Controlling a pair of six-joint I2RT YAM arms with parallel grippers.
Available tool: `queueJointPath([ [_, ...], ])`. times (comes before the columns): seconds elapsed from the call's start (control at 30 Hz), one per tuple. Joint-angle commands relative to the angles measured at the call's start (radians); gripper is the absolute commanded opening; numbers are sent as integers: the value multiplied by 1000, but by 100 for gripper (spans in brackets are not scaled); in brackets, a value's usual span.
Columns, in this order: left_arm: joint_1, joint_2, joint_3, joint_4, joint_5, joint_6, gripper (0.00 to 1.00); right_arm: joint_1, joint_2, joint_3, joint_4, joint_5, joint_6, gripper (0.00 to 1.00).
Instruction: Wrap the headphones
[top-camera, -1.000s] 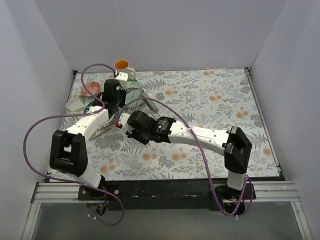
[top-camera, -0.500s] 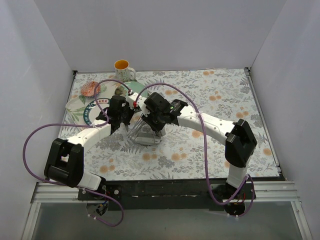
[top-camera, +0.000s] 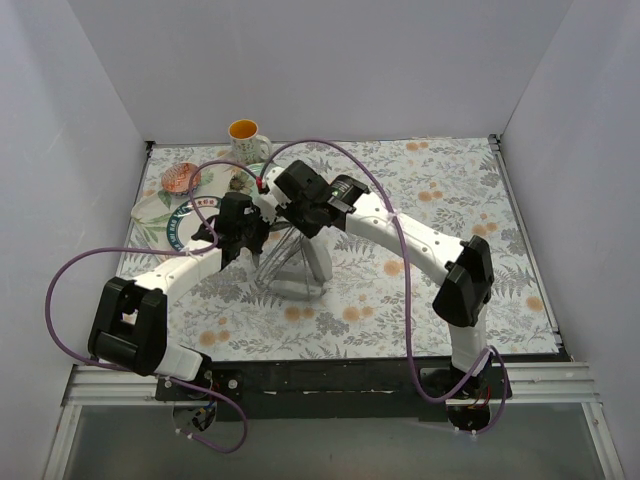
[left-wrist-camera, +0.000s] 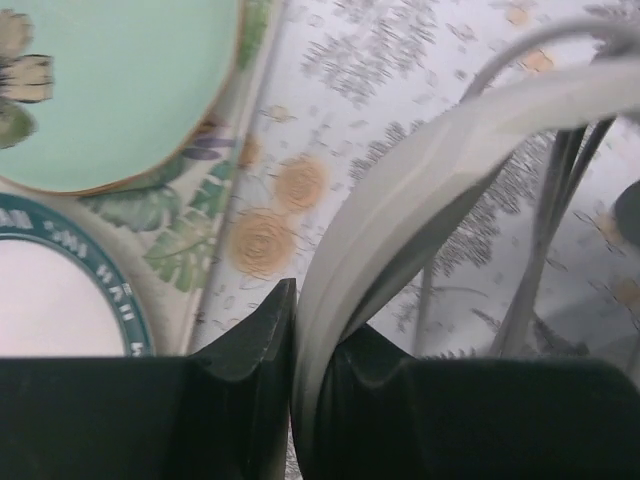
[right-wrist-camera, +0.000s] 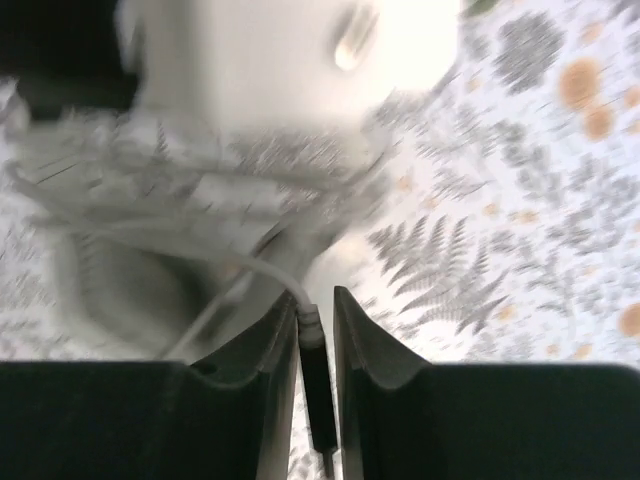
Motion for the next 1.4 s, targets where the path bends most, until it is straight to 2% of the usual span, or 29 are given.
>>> queueJointPath([
  [0.0,-19,-40,10,-120,149,45,4,-22,65,145,-38,211,-62,10],
  [0.13,-19,-29,1,-123,159,42,4,-37,81,115,2,149,-93,10],
  [0.3,-19,-32,-11,-111,115,30,4,-85,22,-114,123,52,-92,6],
  [0.37,-19,-29,-24,-96,83,36,4,-96,-44,-190,209,8,-90,5],
  [0.5,-17,-17,-24,-85,86,33,4,-99,-175,-452,434,-23,-137,5],
  [0.57,-17,-14,-16,-83,95,32,4,-103,-219,-519,520,-32,-171,5],
  [0.7,-17,-21,-8,-85,136,33,4,-135,-214,-562,542,-69,-177,6],
  [0.8,-17,-20,-2,-93,152,29,4,-148,-199,-573,559,-88,-181,13],
  [0.83,-17,-20,-4,-93,158,32,4,-154,-199,-577,568,-98,-181,20],
  [1.03,-17,-29,-2,-102,173,26,4,-201,-197,-617,631,-197,-173,39],
  [1.23,-17,-32,50,-143,111,-2,4,-214,-214,-698,636,-198,-193,44],
  [1.37,-17,-31,62,-182,98,2,4,-232,-220,-751,643,-232,-184,52],
])
